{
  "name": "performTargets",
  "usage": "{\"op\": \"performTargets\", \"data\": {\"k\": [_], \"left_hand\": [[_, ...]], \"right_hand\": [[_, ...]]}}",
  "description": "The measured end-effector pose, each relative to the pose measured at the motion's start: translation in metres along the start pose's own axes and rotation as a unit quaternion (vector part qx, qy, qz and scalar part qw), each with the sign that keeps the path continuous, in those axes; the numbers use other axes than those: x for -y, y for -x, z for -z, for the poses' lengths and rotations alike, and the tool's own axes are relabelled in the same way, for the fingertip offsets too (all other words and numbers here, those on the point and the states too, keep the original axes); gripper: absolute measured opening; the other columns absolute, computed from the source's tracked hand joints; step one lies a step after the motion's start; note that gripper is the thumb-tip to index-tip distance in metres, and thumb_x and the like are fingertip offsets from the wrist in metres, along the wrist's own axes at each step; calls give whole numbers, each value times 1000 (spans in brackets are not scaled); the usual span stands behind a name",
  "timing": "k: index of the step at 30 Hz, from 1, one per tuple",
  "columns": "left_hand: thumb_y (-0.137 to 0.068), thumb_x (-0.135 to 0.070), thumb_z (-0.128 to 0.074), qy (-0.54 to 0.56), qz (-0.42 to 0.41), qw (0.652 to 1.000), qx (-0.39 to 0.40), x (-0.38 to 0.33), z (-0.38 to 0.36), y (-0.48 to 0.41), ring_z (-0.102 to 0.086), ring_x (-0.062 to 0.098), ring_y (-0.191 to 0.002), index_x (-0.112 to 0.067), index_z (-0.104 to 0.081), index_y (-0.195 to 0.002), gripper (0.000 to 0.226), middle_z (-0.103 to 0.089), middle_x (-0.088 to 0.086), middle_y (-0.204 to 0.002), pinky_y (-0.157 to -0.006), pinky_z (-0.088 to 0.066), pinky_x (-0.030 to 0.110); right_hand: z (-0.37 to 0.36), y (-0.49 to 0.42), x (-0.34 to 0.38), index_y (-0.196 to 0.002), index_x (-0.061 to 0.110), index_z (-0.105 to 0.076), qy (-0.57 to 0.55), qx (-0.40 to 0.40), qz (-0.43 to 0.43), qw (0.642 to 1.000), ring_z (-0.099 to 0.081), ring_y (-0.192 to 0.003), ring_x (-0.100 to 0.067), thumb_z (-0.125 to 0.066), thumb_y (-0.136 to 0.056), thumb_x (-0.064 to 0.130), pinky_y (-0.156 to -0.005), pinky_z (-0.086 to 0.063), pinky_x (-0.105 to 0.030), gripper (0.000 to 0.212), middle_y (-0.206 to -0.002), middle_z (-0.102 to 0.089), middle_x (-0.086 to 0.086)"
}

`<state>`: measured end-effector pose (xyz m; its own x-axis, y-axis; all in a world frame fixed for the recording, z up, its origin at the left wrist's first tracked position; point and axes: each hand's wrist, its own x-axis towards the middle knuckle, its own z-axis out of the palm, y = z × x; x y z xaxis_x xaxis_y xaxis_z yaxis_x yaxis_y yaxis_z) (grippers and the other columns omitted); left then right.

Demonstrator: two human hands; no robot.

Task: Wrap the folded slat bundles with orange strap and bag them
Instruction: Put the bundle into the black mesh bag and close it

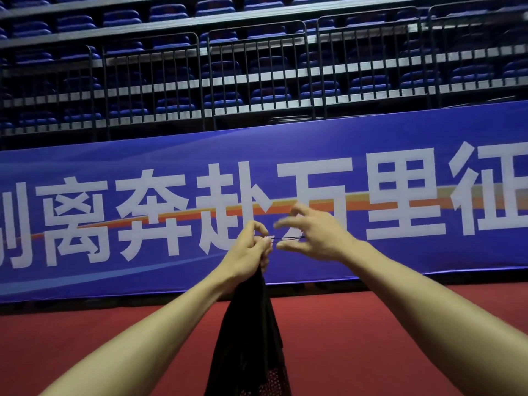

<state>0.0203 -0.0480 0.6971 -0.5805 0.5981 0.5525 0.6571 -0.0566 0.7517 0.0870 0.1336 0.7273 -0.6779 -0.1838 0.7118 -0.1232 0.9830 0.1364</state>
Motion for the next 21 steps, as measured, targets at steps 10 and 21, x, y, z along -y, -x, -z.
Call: {"op": "performTargets", "data": {"k": [10, 21], "left_hand": [[-107, -10, -40, -26, 3, 999, 39, 0, 6, -2, -34, 12, -52, -3, -60, -92, 25, -36, -5, -57, -52, -34, 24], [-106, -8, -41, 19, -6, 1000, -12, -3, -15, -9, -34, 11, -46, -4, -56, -82, 29, -37, -8, -51, -48, -35, 25]], "right_hand": [[5, 11, -35, -65, 12, -58, 113, -229, 96, 962, -44, -50, -22, -68, -87, 28, -41, -30, -22, 29, -56, -59, -1], [3, 7, 9, -69, 13, -56, -699, -250, -274, 611, -47, -64, -14, -35, -106, 18, -53, -30, -24, 42, -92, -61, -18]]}}
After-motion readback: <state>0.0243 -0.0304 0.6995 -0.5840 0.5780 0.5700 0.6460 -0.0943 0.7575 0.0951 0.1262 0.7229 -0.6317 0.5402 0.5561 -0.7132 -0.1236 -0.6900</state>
